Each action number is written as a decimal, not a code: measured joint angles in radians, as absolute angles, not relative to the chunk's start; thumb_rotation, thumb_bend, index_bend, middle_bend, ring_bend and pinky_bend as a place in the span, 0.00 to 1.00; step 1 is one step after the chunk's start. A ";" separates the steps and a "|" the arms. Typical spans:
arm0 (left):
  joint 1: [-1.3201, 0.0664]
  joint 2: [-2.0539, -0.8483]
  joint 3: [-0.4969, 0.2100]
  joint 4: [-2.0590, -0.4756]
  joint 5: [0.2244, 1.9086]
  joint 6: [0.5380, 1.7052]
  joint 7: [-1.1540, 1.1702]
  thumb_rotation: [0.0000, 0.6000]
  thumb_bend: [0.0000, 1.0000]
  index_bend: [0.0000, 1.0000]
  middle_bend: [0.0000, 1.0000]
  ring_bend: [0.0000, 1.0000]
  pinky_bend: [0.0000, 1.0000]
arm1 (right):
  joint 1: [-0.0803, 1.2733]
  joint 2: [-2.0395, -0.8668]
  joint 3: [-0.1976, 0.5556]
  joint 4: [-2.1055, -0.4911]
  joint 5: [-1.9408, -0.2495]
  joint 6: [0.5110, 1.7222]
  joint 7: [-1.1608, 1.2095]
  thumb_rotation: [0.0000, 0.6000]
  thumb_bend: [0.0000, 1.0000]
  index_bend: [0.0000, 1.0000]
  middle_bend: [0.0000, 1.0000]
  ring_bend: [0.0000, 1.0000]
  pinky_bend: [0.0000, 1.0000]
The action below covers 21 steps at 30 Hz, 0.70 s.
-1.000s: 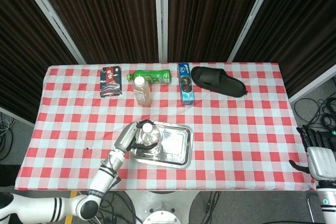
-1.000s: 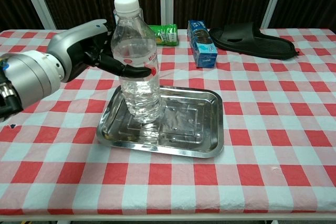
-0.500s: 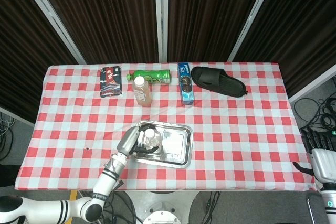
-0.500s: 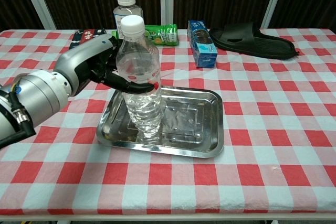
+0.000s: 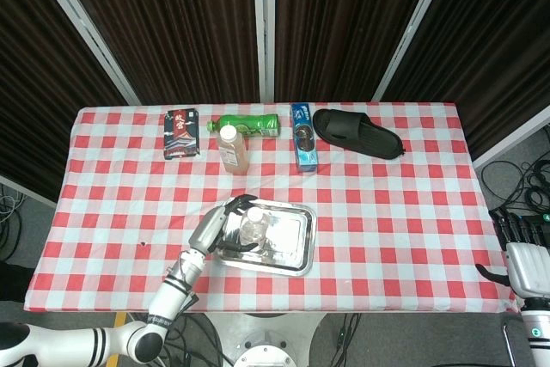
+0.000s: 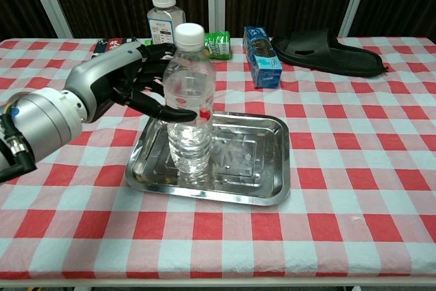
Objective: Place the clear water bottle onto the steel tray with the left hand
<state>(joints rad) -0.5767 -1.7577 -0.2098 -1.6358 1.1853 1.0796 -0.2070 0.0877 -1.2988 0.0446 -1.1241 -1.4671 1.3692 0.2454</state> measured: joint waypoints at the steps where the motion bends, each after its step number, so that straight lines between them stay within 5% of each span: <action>1: -0.576 -1.756 -0.210 -1.639 1.191 1.081 -0.210 1.00 0.10 0.24 0.36 0.27 0.27 | 0.089 -1.298 0.045 -1.128 -1.467 1.369 0.244 1.00 0.07 0.00 0.00 0.00 0.00; 12: -0.570 -1.693 -0.259 -1.739 1.221 1.118 -0.195 1.00 0.07 0.23 0.35 0.25 0.25 | 0.095 -1.287 0.048 -1.160 -1.474 1.373 0.228 1.00 0.08 0.00 0.00 0.00 0.00; 21: -0.561 -1.502 -0.376 -1.934 1.179 1.164 -0.112 1.00 0.06 0.23 0.34 0.25 0.23 | 0.093 -1.285 0.041 -1.169 -1.487 1.386 0.214 1.00 0.08 0.00 0.00 0.00 0.00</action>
<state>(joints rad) -0.5608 -1.5021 -0.3761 -1.9343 1.1795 1.1638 -0.1116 0.0934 -1.2852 0.0410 -1.1688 -1.4873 1.3858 0.2144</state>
